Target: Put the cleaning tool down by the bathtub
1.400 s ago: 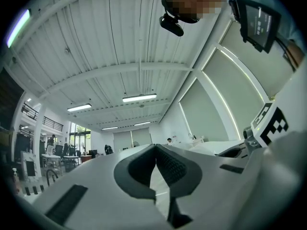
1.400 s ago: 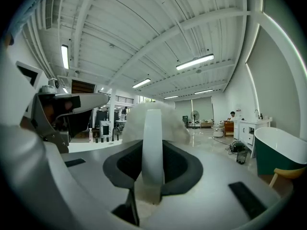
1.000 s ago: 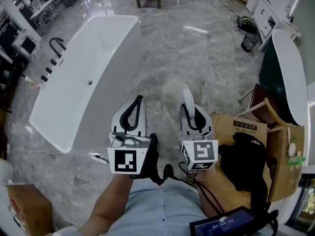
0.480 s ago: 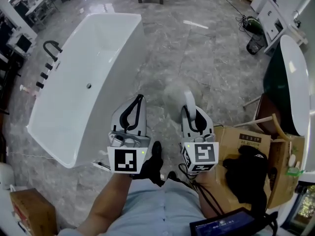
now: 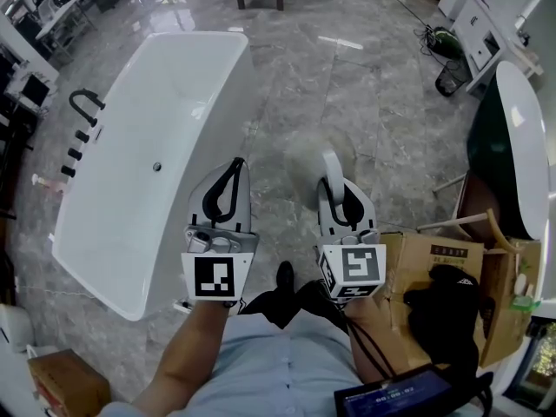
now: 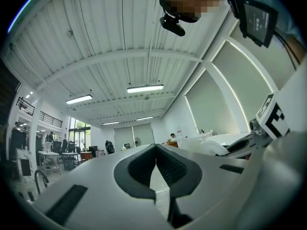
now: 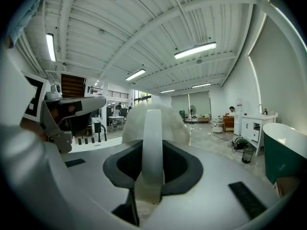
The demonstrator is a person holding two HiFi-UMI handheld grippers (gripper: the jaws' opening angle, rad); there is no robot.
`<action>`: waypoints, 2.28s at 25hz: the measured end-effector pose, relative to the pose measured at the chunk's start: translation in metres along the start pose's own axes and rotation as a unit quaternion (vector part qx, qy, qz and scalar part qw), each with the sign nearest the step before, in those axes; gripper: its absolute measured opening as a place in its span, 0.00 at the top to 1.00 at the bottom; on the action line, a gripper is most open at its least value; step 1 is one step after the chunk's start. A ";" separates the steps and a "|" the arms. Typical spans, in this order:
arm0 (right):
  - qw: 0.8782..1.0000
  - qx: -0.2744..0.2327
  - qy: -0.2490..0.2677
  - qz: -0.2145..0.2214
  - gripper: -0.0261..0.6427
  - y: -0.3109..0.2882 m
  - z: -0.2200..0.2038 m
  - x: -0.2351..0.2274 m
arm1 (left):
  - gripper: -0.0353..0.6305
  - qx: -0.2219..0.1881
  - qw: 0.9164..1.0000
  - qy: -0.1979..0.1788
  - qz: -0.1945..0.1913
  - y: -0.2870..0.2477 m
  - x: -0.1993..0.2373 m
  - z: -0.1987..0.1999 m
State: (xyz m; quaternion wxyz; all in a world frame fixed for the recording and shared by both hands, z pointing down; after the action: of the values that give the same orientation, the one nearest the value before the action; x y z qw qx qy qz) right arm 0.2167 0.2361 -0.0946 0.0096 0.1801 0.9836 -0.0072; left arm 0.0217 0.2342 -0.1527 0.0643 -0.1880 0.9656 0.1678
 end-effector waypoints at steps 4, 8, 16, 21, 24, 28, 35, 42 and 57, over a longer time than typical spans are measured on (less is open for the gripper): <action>1.000 0.002 -0.001 -0.006 0.82 -0.013 -0.002 -0.003 | 0.92 0.002 1.000 0.008 0.000 -0.012 0.008 -0.011; 1.000 0.004 -0.001 -0.011 0.82 -0.023 -0.002 -0.013 | 0.92 0.000 1.000 0.014 -0.002 -0.029 0.007 -0.018; 1.000 0.016 -0.013 -0.010 0.82 -0.064 -0.015 -0.036 | 0.92 0.018 1.000 0.011 -0.012 -0.074 0.009 -0.045; 0.999 0.022 -0.023 -0.004 0.82 -0.101 -0.023 -0.061 | 0.92 0.019 1.000 0.004 -0.022 -0.117 0.007 -0.066; 0.999 0.022 -0.028 0.007 0.82 -0.128 -0.025 -0.075 | 0.92 0.027 0.999 0.004 -0.017 -0.142 0.009 -0.078; 0.999 0.018 -0.029 0.030 0.82 -0.160 -0.023 -0.088 | 0.92 0.024 1.000 -0.009 -0.009 -0.172 0.014 -0.085; 0.998 0.024 -0.027 0.054 0.82 -0.204 -0.025 -0.081 | 0.92 0.025 0.999 -0.021 0.017 -0.193 0.050 -0.093; 0.997 0.052 -0.027 0.048 0.82 -0.238 -0.053 -0.046 | 0.92 0.047 0.999 -0.006 0.014 -0.183 0.091 -0.132; 0.992 0.113 -0.052 0.023 0.82 -0.296 -0.191 0.073 | 0.92 0.100 0.994 0.025 -0.020 -0.113 0.177 -0.283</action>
State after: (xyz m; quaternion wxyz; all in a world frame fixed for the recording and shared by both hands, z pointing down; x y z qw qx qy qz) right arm 0.0406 -0.0118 0.0976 0.0401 0.2017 0.9703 -0.1276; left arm -0.1155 -0.0237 0.0454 0.0618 -0.2045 0.9748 0.0643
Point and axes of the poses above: the fingertips, and each gripper's own axes: y backward along the fingers, x to its left, z out of its top, the point moved 8 cm from there along y, backward along the fingers, and after that the axes turned 11 degrees about -x, right-handed, at the moved point
